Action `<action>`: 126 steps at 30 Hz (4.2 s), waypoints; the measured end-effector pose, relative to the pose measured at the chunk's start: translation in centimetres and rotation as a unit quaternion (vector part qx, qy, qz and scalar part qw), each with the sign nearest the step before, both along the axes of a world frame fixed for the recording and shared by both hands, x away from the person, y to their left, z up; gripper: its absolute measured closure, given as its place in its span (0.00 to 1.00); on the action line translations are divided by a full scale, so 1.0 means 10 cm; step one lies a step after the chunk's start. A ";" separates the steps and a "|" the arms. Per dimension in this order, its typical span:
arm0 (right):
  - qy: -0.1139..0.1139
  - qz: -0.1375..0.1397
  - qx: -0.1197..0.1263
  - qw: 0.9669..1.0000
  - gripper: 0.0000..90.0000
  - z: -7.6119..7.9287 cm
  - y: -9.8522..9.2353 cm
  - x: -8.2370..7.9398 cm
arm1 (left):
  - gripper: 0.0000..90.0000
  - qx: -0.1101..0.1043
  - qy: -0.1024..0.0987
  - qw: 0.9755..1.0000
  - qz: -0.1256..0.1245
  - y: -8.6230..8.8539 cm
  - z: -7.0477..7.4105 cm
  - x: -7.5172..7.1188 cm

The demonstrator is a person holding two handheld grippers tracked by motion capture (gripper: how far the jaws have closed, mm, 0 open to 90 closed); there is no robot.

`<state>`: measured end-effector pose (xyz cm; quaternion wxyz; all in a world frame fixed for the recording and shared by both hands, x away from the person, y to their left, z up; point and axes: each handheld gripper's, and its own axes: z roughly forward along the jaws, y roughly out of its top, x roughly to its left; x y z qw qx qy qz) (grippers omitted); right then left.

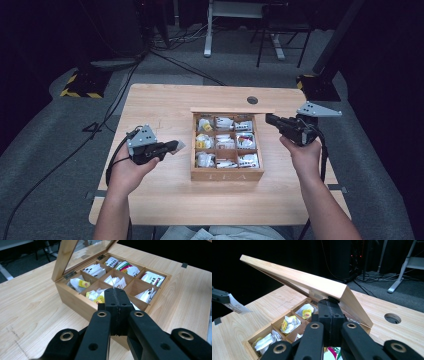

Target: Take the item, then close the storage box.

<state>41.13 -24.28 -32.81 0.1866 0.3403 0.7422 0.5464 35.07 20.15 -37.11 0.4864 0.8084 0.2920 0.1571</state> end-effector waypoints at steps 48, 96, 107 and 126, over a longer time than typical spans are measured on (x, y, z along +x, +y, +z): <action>0.013 -0.001 -0.008 1.000 1.00 -0.05 0.00 -0.01 | 1.00 0.049 0.013 0.993 0.104 0.58 -0.73 0.32; 0.026 0.004 -0.021 0.999 1.00 -0.10 -0.03 0.01 | 0.56 0.055 0.047 0.997 0.006 0.03 -0.95 -0.13; 0.029 0.012 -0.040 0.999 1.00 -0.10 -0.03 -0.01 | 0.53 0.087 0.087 0.992 -0.008 0.00 -1.10 -0.12; 0.081 0.024 -0.061 0.995 1.00 -0.11 -0.05 -0.06 | 0.51 0.106 0.108 0.988 -0.014 -0.04 -1.27 -0.16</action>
